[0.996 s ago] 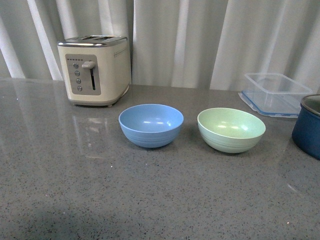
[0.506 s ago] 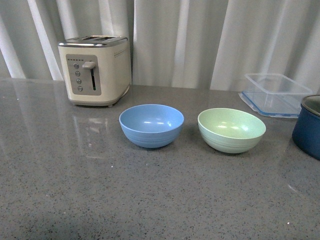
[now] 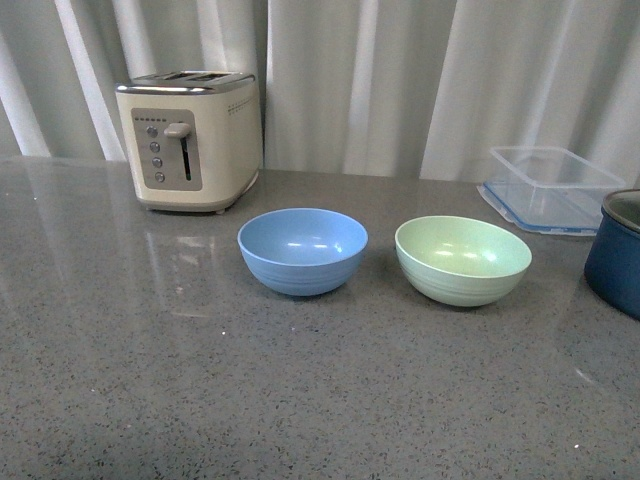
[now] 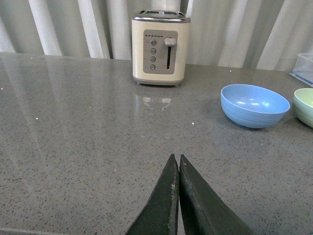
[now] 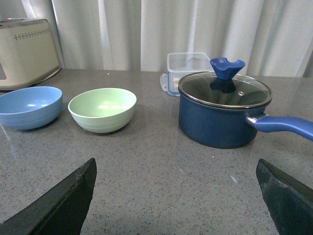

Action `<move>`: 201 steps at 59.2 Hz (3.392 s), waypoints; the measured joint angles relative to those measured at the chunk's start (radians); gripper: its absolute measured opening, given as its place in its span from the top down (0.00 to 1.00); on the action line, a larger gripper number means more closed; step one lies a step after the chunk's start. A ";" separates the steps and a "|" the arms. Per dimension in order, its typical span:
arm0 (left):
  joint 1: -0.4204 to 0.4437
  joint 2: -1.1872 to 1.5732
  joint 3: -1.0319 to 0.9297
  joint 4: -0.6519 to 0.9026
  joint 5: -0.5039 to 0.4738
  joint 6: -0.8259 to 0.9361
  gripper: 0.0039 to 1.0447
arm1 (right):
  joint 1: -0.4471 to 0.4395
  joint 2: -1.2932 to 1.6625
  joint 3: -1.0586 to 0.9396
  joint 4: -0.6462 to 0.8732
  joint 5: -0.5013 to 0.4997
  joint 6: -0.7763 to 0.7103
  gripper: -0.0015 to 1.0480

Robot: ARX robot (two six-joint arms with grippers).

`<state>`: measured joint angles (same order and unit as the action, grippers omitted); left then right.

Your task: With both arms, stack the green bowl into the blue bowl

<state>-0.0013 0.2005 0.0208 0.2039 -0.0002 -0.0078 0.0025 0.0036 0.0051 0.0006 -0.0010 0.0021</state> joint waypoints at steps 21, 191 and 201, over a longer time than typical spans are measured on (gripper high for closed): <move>0.000 -0.199 0.000 -0.200 -0.001 0.000 0.97 | 0.000 0.000 0.000 0.000 0.000 0.000 0.10; 0.000 -0.197 0.000 -0.203 0.000 0.003 0.06 | 0.462 1.969 1.569 -0.144 0.207 0.342 0.99; 0.000 -0.197 0.000 -0.203 0.000 0.003 0.06 | 0.461 2.073 1.640 -0.184 0.240 0.319 0.99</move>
<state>-0.0017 0.0032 0.0212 0.0006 -0.0006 -0.0051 0.4637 2.0766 1.6455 -0.1837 0.2394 0.3214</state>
